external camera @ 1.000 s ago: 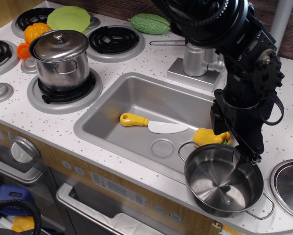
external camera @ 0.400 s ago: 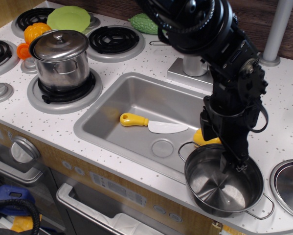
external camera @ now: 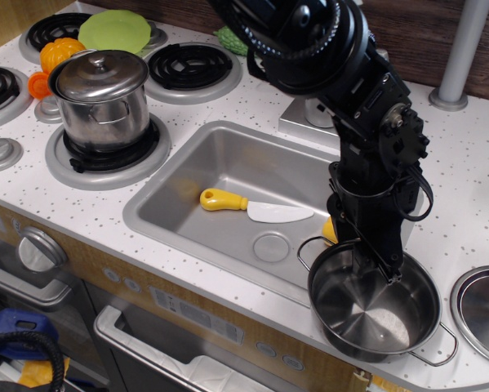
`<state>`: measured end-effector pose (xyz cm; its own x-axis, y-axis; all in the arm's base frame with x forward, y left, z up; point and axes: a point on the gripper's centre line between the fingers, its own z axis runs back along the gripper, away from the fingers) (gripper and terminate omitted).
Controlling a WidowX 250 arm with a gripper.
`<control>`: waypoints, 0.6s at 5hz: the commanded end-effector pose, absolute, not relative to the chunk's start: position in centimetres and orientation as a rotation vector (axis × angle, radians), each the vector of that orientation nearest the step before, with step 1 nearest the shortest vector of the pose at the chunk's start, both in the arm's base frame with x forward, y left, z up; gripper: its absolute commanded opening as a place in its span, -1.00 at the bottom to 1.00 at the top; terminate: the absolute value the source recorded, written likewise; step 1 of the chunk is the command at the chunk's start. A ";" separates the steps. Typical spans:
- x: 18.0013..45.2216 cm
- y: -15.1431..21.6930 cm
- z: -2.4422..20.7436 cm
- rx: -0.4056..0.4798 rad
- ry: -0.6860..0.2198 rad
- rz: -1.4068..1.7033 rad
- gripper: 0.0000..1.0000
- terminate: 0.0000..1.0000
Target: Put pan in sink
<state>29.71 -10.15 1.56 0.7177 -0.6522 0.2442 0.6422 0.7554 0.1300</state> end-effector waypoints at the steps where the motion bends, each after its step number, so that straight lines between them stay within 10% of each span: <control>1: 30.2 -10.2 1.8 0.026 -0.324 -0.713 -1.00 -1.00; 3: 30.3 -8.5 4.2 0.002 -0.269 -0.753 -1.00 -1.00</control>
<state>29.50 -6.94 3.08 0.6706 -0.7280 0.1429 0.7286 0.6825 0.0580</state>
